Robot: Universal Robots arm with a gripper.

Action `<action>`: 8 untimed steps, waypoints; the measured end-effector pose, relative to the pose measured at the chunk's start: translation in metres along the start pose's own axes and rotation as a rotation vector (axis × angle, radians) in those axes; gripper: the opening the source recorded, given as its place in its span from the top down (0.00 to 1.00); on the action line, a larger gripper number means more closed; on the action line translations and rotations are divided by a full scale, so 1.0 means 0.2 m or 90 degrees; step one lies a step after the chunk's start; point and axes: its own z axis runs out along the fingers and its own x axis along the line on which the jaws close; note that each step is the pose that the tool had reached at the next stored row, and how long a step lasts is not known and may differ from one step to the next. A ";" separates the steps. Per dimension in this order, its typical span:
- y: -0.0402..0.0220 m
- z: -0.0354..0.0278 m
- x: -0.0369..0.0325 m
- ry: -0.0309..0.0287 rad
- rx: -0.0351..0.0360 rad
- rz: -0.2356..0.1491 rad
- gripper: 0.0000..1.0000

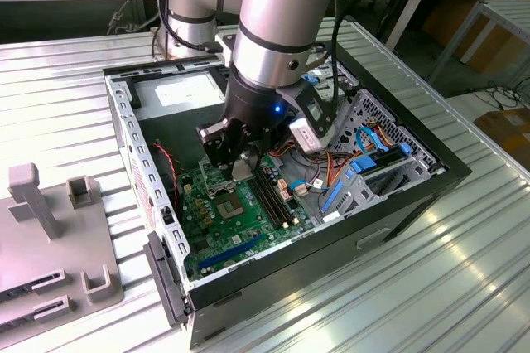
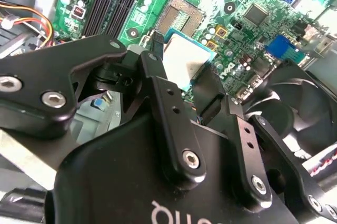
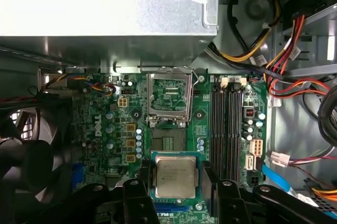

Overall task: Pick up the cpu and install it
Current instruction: 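Place the cpu into insertion slot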

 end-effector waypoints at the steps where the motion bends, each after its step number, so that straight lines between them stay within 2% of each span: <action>1: 0.000 0.017 0.002 0.0000 0.0000 0.000 0.53; 5: 0.000 0.061 0.004 0.0000 0.0000 0.000 0.53; 8: -0.010 0.111 0.004 0.0000 -0.0001 0.000 0.53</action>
